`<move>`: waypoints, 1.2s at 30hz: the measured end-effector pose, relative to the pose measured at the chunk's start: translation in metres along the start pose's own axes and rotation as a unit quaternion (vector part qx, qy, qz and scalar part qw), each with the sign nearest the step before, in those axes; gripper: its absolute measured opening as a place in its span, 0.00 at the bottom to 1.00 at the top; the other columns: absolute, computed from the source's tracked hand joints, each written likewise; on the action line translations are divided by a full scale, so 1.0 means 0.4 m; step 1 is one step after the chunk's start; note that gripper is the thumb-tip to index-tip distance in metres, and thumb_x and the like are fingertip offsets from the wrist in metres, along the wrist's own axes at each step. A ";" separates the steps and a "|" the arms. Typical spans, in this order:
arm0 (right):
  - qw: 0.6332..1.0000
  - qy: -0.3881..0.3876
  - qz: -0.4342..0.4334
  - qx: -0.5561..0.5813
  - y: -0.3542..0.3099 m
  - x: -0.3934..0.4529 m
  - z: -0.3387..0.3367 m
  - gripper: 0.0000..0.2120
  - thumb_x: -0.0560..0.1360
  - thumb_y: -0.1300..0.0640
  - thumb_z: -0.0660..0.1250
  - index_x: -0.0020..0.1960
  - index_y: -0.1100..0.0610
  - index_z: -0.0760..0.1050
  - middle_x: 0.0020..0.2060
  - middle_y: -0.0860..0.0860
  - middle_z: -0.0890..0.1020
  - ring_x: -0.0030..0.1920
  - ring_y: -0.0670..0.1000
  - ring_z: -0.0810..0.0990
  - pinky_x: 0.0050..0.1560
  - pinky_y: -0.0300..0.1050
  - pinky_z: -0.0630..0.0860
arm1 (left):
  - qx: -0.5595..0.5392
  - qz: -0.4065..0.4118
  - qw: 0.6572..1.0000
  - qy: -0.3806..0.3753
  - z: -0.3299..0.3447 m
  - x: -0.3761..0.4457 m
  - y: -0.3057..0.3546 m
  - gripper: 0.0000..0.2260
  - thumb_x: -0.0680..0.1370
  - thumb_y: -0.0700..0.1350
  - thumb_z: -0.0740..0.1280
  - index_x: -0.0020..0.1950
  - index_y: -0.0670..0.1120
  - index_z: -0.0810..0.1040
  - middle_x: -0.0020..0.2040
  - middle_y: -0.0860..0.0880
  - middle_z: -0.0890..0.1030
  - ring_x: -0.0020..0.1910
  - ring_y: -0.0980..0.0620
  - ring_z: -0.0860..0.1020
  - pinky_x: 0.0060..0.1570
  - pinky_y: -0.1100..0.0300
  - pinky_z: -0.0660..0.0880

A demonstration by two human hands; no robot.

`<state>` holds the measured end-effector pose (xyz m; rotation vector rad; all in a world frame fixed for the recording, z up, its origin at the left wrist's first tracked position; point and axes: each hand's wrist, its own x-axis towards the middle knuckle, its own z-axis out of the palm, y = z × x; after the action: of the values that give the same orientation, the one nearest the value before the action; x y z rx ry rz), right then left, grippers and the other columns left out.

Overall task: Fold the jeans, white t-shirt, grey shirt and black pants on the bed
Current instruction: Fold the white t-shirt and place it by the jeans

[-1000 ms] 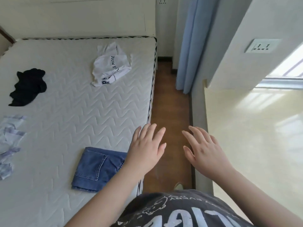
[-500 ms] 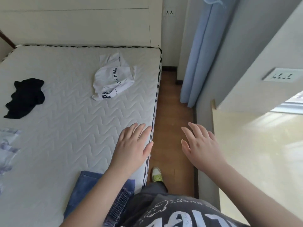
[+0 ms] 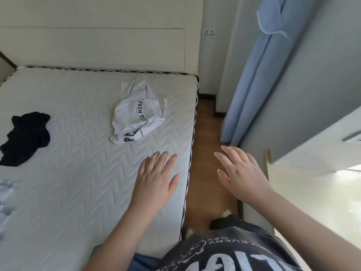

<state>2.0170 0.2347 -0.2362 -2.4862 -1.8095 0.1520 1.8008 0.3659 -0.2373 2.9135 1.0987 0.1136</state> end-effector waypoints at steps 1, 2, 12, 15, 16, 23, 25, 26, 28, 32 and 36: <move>1.000 0.004 -0.002 0.003 0.014 0.035 -0.002 0.22 0.79 0.46 0.61 0.71 0.52 0.71 0.70 0.52 0.72 0.71 0.55 0.69 0.66 0.54 0.70 | 0.002 -0.010 1.000 0.003 0.005 0.028 -0.001 0.22 0.79 0.55 0.58 0.69 0.46 0.75 0.65 0.46 0.77 0.66 0.41 0.74 0.64 0.43 0.72; 1.000 0.008 -0.005 0.011 0.028 0.069 -0.004 0.22 0.80 0.45 0.60 0.71 0.52 0.71 0.70 0.52 0.72 0.70 0.55 0.70 0.66 0.54 0.70 | 0.005 -0.020 1.000 0.003 0.010 0.060 0.001 0.21 0.79 0.54 0.61 0.69 0.46 0.75 0.66 0.46 0.77 0.66 0.40 0.74 0.64 0.43 0.72; 0.998 0.003 -0.068 0.015 0.180 0.426 -0.030 0.23 0.78 0.48 0.65 0.69 0.56 0.74 0.66 0.56 0.76 0.68 0.59 0.73 0.63 0.56 0.72 | 0.002 -0.083 0.996 -0.010 0.010 0.426 0.073 0.21 0.80 0.54 0.62 0.72 0.49 0.72 0.70 0.47 0.74 0.70 0.43 0.70 0.69 0.46 0.67; 0.994 -0.016 -0.112 0.006 0.198 0.536 -0.036 0.23 0.79 0.47 0.62 0.72 0.55 0.71 0.69 0.56 0.73 0.70 0.58 0.70 0.66 0.56 0.69 | 0.014 -0.125 0.992 0.004 0.021 0.460 0.062 0.21 0.79 0.53 0.65 0.70 0.48 0.74 0.69 0.46 0.75 0.70 0.42 0.70 0.68 0.45 0.67; 0.992 -0.025 -0.125 0.002 0.200 0.573 -0.037 0.24 0.80 0.46 0.59 0.73 0.54 0.68 0.71 0.55 0.71 0.72 0.58 0.68 0.68 0.55 0.67 | 0.014 -0.141 0.990 0.008 0.026 0.467 0.058 0.21 0.79 0.53 0.66 0.70 0.48 0.75 0.69 0.45 0.75 0.70 0.42 0.71 0.69 0.45 0.68; 0.983 -0.044 -0.176 0.000 0.162 0.775 -0.018 0.25 0.82 0.46 0.55 0.76 0.53 0.63 0.74 0.53 0.66 0.74 0.55 0.63 0.71 0.52 0.61 | 0.014 -0.224 0.973 0.061 0.073 0.497 -0.022 0.20 0.77 0.49 0.69 0.67 0.43 0.77 0.67 0.41 0.77 0.68 0.38 0.74 0.65 0.42 0.71; 0.979 -0.058 -0.197 -0.006 0.150 0.818 -0.005 0.25 0.82 0.46 0.55 0.76 0.54 0.63 0.74 0.53 0.66 0.73 0.55 0.64 0.71 0.52 0.61 | 0.018 -0.238 0.969 0.060 0.082 0.515 -0.055 0.20 0.79 0.52 0.64 0.68 0.44 0.77 0.67 0.42 0.77 0.68 0.39 0.74 0.65 0.43 0.71; 0.976 -0.064 -0.207 -0.014 0.144 0.840 0.004 0.25 0.82 0.46 0.55 0.77 0.54 0.62 0.74 0.53 0.66 0.73 0.55 0.64 0.71 0.51 0.61 | 0.020 -0.245 0.967 0.061 0.086 0.525 -0.073 0.21 0.79 0.53 0.61 0.68 0.44 0.77 0.67 0.42 0.77 0.67 0.39 0.74 0.65 0.44 0.71; 0.971 -0.080 -0.224 -0.025 0.127 0.886 0.017 0.25 0.82 0.46 0.55 0.77 0.54 0.62 0.74 0.53 0.66 0.73 0.55 0.64 0.70 0.51 0.62 | 0.013 -0.261 0.963 0.071 0.098 0.549 -0.112 0.20 0.79 0.52 0.63 0.68 0.44 0.77 0.66 0.42 0.78 0.66 0.40 0.75 0.64 0.44 0.72; 0.962 -0.111 -0.246 -0.038 0.107 0.975 0.027 0.25 0.81 0.47 0.56 0.76 0.53 0.63 0.75 0.52 0.65 0.74 0.54 0.63 0.71 0.51 0.61 | -0.015 -0.294 0.954 0.066 0.125 0.601 -0.175 0.22 0.74 0.48 0.74 0.66 0.44 0.78 0.64 0.41 0.79 0.63 0.40 0.78 0.60 0.44 0.74; 0.965 -0.111 -0.230 -0.057 0.124 1.081 0.020 0.25 0.81 0.46 0.55 0.77 0.52 0.61 0.75 0.51 0.64 0.74 0.53 0.61 0.71 0.50 0.60 | -0.032 -0.290 0.955 0.062 0.145 0.659 -0.234 0.23 0.72 0.48 0.75 0.66 0.44 0.79 0.63 0.41 0.80 0.61 0.39 0.78 0.58 0.44 0.75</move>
<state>2.1949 0.6309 -0.2680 -2.1072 -2.4958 0.3178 1.9411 0.6103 -0.2843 2.4279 1.8706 0.3076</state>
